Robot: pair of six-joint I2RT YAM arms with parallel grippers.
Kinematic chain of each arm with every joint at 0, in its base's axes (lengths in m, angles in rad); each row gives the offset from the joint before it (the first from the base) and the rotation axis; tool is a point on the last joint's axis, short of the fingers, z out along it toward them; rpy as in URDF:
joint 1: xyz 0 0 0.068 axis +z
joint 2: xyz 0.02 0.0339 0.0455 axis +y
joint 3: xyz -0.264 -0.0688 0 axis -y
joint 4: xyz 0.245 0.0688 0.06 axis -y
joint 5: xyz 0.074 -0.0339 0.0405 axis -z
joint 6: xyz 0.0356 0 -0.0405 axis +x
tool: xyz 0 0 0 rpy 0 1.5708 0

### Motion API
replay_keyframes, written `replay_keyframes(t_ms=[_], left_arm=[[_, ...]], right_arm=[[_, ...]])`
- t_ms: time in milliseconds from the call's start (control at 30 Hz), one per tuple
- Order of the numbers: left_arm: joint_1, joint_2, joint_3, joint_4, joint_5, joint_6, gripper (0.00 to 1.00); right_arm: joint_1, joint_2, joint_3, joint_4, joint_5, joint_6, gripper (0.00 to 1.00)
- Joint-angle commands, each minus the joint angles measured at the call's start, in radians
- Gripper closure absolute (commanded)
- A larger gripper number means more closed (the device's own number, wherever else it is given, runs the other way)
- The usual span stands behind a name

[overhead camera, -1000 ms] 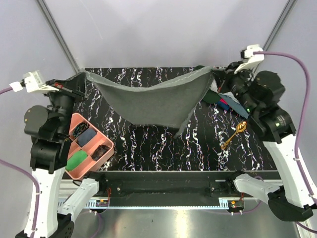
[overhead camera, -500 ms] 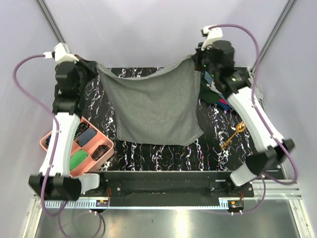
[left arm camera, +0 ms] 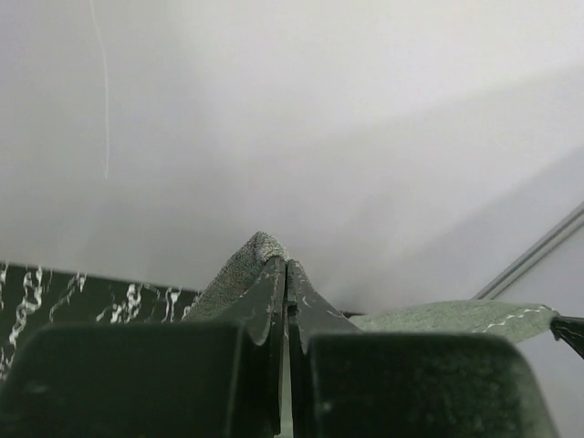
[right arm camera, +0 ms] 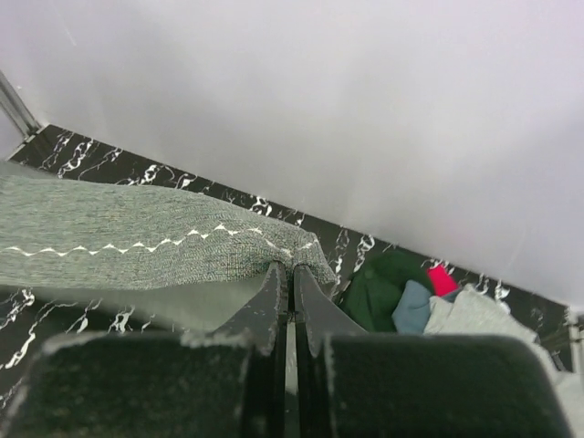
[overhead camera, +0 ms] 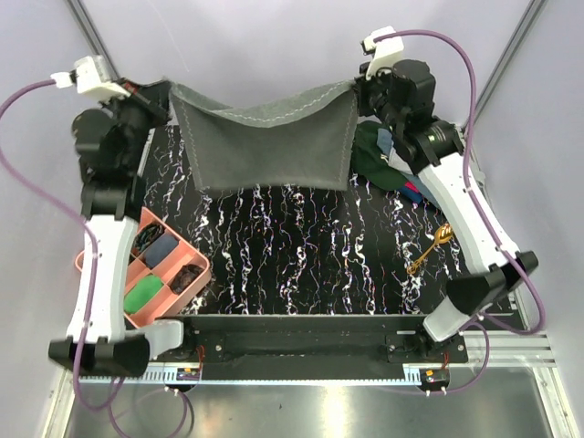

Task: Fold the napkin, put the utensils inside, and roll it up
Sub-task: Flatten the napkin out

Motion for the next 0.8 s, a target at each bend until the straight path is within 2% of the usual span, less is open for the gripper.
replay_keyframes(t_ms=[0,233,467,533,667,767], left_arm=[[0.004,-0.152,-0.021,0.055,0.032,0.068,1.0],[0.004,-0.33,-0.001,-0.054,0.002,0.111,1.0],[0.004,-0.357,0.099,-0.131,0.015,0.095,1.0],[0.004,-0.335,0.105,-0.129,0.012,0.085,1.0],[0.004,-0.251,0.061,-0.102,-0.017,0.082,1.0],[0.006,-0.153,0.013,-0.082,-0.069,0.091,1.0]], right_arm=[[0.04,-0.148,-0.053,0.081,0.041,-0.088,1.0],[0.072,-0.33,-0.132,0.101,0.051,-0.091,1.0],[0.075,-0.465,-0.155,0.133,0.009,-0.065,1.0],[0.075,-0.453,-0.159,0.149,0.01,-0.071,1.0],[0.061,-0.304,-0.144,0.173,0.108,-0.136,1.0],[0.0,-0.163,-0.121,0.176,0.027,-0.096,1.0]])
